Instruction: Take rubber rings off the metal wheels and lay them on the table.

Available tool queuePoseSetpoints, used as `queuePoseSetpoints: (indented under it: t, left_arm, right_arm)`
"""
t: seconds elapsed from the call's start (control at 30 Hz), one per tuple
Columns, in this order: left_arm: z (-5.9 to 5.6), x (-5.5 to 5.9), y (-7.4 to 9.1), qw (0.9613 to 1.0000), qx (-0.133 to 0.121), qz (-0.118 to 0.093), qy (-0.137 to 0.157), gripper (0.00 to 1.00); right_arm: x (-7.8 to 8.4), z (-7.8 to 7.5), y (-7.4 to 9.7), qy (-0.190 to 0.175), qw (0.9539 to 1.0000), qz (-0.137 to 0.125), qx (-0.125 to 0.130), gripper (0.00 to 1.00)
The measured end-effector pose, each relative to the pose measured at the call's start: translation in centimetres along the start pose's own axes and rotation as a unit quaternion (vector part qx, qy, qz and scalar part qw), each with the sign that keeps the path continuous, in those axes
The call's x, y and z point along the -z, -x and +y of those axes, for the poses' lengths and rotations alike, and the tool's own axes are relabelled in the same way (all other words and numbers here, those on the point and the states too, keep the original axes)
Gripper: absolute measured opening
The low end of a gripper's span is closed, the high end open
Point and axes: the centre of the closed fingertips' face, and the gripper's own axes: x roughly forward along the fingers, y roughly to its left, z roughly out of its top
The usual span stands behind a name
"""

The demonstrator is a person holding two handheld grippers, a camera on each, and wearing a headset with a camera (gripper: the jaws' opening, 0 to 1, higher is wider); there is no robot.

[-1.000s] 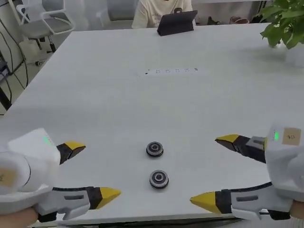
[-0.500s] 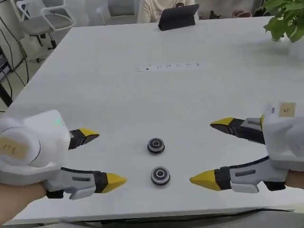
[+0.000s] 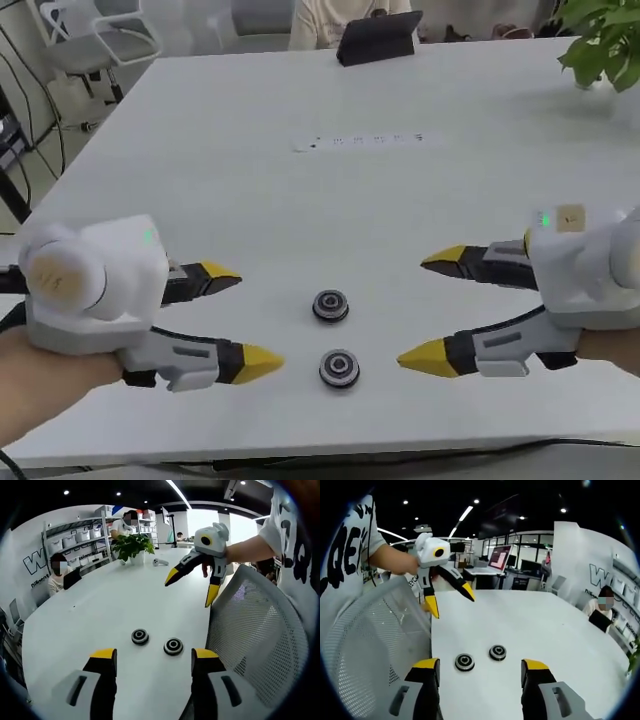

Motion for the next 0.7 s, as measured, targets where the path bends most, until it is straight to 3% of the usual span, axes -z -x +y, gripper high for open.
queuePoseSetpoints:
  t: [0.33,0.7]
  left_arm:
    - [0.0,0.3,-1.6,0.9994,0.027,0.008,-0.018,0.52]
    - [-1.1,0.9,-3.8,0.9968,0.069,0.022,-0.034,0.45]
  right_arm:
    - [1.1,-0.1,-1.7,-0.007,0.9997,0.007,-0.024,0.58]
    - [3.0,-0.1,-3.5,0.006,0.9978,0.033,-0.056,0.49]
